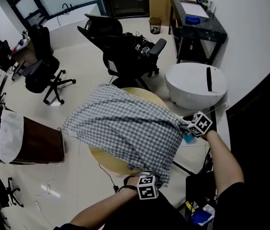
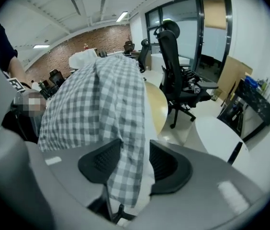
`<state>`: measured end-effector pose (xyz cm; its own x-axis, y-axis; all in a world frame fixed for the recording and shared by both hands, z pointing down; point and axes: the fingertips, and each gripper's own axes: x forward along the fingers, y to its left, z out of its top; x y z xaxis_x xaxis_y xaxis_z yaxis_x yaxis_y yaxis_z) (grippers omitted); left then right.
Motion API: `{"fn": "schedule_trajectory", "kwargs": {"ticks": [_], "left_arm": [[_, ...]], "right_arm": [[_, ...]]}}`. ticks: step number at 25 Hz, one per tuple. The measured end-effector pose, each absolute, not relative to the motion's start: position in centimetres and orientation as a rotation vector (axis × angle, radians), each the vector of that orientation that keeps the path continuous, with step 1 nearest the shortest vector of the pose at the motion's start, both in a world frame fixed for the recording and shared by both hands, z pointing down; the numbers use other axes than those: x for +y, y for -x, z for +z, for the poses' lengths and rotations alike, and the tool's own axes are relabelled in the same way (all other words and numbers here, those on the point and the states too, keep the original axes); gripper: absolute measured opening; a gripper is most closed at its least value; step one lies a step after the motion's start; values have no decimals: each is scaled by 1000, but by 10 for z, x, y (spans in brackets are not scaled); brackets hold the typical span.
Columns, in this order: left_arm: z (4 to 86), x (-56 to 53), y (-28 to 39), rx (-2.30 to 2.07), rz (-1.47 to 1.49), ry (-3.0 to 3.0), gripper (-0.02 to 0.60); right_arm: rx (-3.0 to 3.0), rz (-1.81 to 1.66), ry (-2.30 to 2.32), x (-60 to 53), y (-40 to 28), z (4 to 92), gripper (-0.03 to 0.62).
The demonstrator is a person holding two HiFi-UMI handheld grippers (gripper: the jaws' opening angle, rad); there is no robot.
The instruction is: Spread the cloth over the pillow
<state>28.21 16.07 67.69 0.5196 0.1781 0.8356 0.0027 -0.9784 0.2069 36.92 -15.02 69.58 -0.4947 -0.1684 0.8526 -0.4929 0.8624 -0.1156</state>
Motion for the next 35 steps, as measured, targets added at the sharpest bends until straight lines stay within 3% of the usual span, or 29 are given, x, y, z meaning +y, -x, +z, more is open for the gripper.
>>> {"fn": "schedule_trajectory", "kwargs": {"ticks": [5, 11, 13, 25, 30, 35], "left_arm": [[685, 165, -287, 180, 1455, -2563, 137], [687, 167, -290, 199, 1443, -2547, 137], [688, 167, -291, 197, 1437, -2543, 137], [699, 186, -296, 227, 1420, -2502, 137], [704, 184, -293, 201, 1413, -2490, 137], [695, 175, -279, 133, 1397, -2493, 137]], "right_arm": [[-2105, 535, -476, -154, -372, 700, 182], [-2097, 509, -433, -152, -370, 697, 30], [-2099, 487, -479, -163, -378, 689, 19], [-1946, 161, -653, -219, -390, 684, 21], [-1893, 174, -641, -213, -381, 710, 50], [-1924, 159, -750, -225, -382, 690, 118]]}}
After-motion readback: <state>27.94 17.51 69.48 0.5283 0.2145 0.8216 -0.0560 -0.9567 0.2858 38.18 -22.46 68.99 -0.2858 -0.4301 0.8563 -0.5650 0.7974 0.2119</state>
